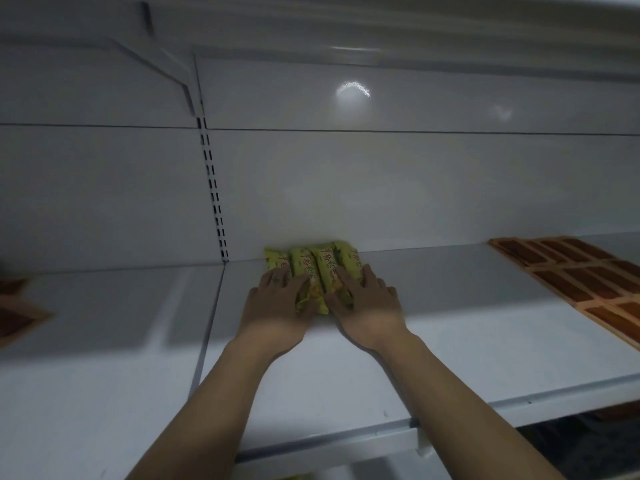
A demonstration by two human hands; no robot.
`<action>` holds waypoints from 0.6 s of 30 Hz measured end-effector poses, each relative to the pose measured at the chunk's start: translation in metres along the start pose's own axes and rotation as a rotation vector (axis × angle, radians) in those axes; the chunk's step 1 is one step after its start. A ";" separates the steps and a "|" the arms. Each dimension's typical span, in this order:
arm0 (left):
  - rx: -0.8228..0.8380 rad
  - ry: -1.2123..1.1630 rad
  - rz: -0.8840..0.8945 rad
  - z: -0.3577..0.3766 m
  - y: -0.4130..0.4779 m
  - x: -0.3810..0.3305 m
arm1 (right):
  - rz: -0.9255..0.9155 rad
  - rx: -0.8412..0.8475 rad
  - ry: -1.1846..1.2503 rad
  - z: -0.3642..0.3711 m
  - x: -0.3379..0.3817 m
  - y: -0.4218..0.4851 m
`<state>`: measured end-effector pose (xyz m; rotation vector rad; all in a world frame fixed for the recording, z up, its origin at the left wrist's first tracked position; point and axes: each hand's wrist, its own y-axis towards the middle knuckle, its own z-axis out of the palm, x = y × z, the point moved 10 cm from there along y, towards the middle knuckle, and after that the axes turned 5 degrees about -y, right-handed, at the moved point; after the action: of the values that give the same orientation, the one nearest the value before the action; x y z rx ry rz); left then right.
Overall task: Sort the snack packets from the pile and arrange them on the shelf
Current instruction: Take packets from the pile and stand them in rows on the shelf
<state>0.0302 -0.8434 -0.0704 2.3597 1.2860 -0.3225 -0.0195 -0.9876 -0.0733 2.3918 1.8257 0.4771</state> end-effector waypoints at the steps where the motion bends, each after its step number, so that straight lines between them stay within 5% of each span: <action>1: 0.002 0.009 0.000 -0.001 -0.001 0.000 | 0.000 0.014 -0.001 0.001 0.000 0.000; 18: 0.094 0.062 -0.139 -0.039 -0.020 0.056 | -0.119 0.271 -0.025 0.021 0.086 0.013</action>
<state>0.0438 -0.7741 -0.0631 2.3796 1.4989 -0.3627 0.0191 -0.9070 -0.0736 2.4169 2.1272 0.1985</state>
